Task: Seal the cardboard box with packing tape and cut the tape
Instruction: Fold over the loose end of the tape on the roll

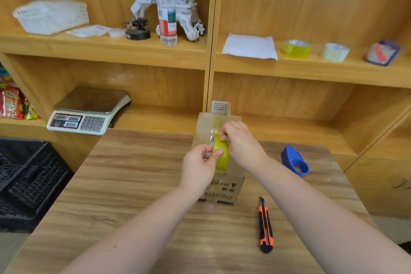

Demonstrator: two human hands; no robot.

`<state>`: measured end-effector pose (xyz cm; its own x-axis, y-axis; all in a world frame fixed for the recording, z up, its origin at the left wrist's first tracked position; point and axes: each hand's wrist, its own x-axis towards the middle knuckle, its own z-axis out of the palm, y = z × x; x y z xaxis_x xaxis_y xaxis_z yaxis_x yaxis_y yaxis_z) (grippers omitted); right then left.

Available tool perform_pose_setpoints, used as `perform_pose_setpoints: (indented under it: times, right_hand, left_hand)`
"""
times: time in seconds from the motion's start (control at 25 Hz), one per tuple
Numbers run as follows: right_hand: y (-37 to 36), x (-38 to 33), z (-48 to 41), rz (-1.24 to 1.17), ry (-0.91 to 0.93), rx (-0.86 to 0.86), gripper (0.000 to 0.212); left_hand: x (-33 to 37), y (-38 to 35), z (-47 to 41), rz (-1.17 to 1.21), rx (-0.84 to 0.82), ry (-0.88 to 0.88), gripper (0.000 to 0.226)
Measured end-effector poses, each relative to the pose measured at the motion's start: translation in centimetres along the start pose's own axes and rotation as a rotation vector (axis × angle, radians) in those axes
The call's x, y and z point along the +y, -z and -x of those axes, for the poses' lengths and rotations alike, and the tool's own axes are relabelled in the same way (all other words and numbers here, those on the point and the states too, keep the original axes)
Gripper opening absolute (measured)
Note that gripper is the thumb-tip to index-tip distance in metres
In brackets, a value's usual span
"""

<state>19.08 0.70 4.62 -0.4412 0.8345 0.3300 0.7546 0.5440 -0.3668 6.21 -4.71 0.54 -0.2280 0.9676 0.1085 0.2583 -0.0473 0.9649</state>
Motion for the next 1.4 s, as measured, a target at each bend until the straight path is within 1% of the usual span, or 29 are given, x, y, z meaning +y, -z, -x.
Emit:
perform_pose_setpoints:
  times: [0.08,0.24,0.28,0.36,0.44,0.48,0.56,0.72,0.8,0.88,0.96,1.04,1.16,1.2,1.24,1.4]
  right_hand:
    - [2.0,0.0,-0.9,0.034,0.037,-0.012,0.022]
    - [6.0,-0.3,-2.6,0.109,0.105,-0.02,0.033]
    - [6.8,-0.4,-3.0,0.108,0.107,-0.004,0.033]
    - [8.5,-0.4,-3.5,0.083,0.087,0.032,0.028]
    - [10.2,-0.7,-4.2,0.059,0.047,0.028,0.024]
    - [11.1,-1.1,-4.6,0.052,0.02,0.015,0.022]
    - [13.0,-2.2,-5.4,0.016,-0.006,0.026,0.017]
    - [16.6,-4.0,-6.6,-0.171,0.052,0.204,0.016]
    - [17.9,-4.3,-6.9,-0.207,0.076,0.259,0.019]
    - [18.4,-4.3,-7.1,-0.162,0.076,0.284,0.024]
    - [18.7,-4.1,-7.3,-0.119,0.048,0.297,0.029]
    - [19.0,-4.1,-7.4,-0.103,0.043,0.304,0.03]
    - [19.6,-4.3,-7.7,-0.077,0.075,0.27,0.025]
    - [19.7,-4.2,-7.8,-0.063,0.078,0.255,0.023]
    - [19.8,-4.1,-7.9,-0.06,0.081,0.249,0.02]
    - [20.8,-3.9,-8.0,-0.146,0.113,0.223,0.018]
  left_hand:
    - [1.8,-0.3,-0.8,-0.05,0.008,0.008,0.015]
    - [5.3,-0.9,-3.2,-0.067,-0.047,0.093,0.035]
    - [6.1,-0.8,-3.6,-0.079,-0.066,0.099,0.037]
    - [7.7,-0.7,-4.2,-0.054,-0.084,0.081,0.026]
    - [9.1,-0.1,-4.7,0.038,-0.079,0.034,0.043]
    - [9.8,0.2,-5.0,0.077,-0.089,-0.021,0.044]
    - [11.3,0.5,-5.4,0.127,-0.122,-0.121,0.03]
    - [14.3,0.9,-5.3,0.334,-0.229,-0.198,0.025]
    - [15.3,1.1,-5.4,0.329,-0.245,-0.25,0.026]
    - [16.0,1.1,-5.7,0.271,-0.226,-0.285,0.026]
    - [16.6,0.7,-6.0,0.239,-0.223,-0.277,0.027]
    - [17.1,0.4,-6.2,0.218,-0.239,-0.225,0.029]
    - [17.3,0.3,-6.4,0.233,-0.294,-0.025,0.037]
    - [17.2,0.3,-6.5,0.248,-0.326,0.025,0.042]
    - [17.2,0.4,-6.7,0.242,-0.34,0.041,0.044]
    - [18.1,1.7,-7.1,0.142,-0.263,-0.114,0.035]
